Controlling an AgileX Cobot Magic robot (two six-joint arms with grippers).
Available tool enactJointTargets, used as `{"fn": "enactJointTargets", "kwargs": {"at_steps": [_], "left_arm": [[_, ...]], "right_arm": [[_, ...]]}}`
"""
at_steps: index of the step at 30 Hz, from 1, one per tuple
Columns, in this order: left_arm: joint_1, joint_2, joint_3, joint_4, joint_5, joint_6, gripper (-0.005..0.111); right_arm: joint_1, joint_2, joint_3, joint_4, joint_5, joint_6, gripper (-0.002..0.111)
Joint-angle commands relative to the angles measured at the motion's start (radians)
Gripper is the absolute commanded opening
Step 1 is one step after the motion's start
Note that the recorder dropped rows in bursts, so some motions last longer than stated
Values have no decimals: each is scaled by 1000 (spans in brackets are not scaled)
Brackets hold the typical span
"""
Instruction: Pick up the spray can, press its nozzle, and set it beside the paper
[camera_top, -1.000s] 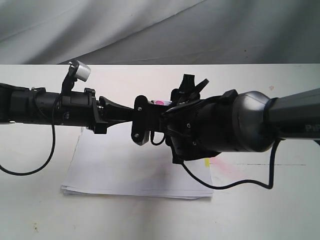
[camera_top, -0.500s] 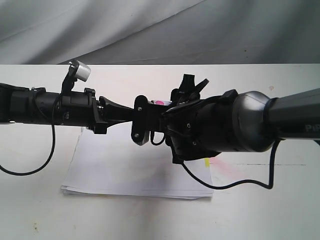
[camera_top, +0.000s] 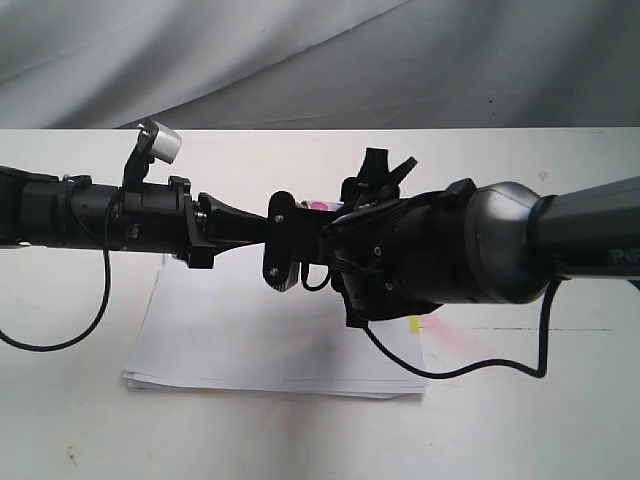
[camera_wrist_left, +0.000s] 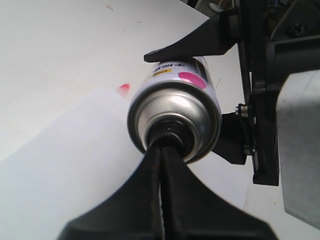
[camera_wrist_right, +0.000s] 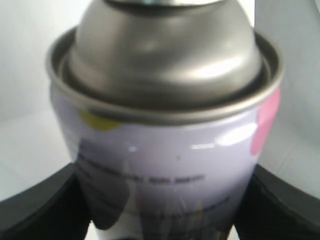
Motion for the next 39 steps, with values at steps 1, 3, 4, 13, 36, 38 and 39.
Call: {"fn": "enactJointTargets", "kwargs": {"at_steps": [1, 3, 4, 13, 36, 38, 39], "left_arm": [[-16, 6, -3, -7, 18, 5, 0], [-16, 6, -3, -7, 18, 5, 0], [-16, 6, -3, -9, 18, 5, 0], [-16, 6, -3, -28, 18, 7, 0], [114, -126, 84, 25, 18, 3, 0], [114, -126, 84, 25, 18, 3, 0], [114, -126, 84, 25, 18, 3, 0]], "right_arm": [[2, -19, -13, -44, -83, -3, 0], [2, -19, -13, -44, -83, -3, 0], [2, -19, -13, -44, -83, -3, 0], [2, -19, -13, -44, -83, -3, 0], [2, -19, -13, -44, -80, -3, 0], [2, -19, -13, -44, -80, -3, 0], [2, -19, -13, -44, -80, -3, 0]]}}
